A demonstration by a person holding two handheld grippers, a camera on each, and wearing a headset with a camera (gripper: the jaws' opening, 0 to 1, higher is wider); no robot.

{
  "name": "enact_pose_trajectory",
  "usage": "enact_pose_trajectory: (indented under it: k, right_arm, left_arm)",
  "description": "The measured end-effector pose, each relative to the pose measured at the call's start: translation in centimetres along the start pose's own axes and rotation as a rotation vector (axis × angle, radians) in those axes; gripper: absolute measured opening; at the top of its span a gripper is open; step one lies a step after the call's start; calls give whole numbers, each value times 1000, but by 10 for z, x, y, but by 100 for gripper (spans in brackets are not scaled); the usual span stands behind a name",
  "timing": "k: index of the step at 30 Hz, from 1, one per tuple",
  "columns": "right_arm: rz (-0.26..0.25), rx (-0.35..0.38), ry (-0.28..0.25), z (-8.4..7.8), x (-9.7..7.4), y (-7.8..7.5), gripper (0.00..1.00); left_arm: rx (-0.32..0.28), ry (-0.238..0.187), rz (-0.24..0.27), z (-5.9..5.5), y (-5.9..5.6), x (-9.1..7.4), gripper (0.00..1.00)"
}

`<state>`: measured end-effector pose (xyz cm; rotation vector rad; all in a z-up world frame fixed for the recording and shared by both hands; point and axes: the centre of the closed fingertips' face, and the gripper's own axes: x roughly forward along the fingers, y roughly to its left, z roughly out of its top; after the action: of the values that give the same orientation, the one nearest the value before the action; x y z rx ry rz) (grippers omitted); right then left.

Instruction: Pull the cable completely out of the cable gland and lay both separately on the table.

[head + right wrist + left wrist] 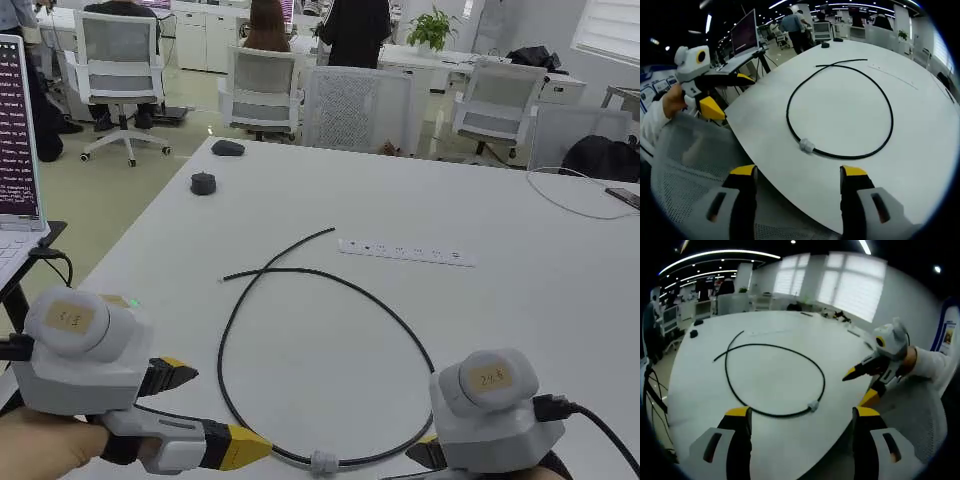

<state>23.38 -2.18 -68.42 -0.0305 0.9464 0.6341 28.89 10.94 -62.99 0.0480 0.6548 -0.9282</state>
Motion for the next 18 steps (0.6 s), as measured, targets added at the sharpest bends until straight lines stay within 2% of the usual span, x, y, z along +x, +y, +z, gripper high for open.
enact_pose_trajectory:
  k: [14,18]
  right_arm:
    - [-4,-1,-1,0,-1,0,69]
    - [-7,-1,-8,2,-2,-2,69]
  left_arm:
    - [-5,-11,1,2,0,-2,82]
    - [1,1,4,0,1,-2,82]
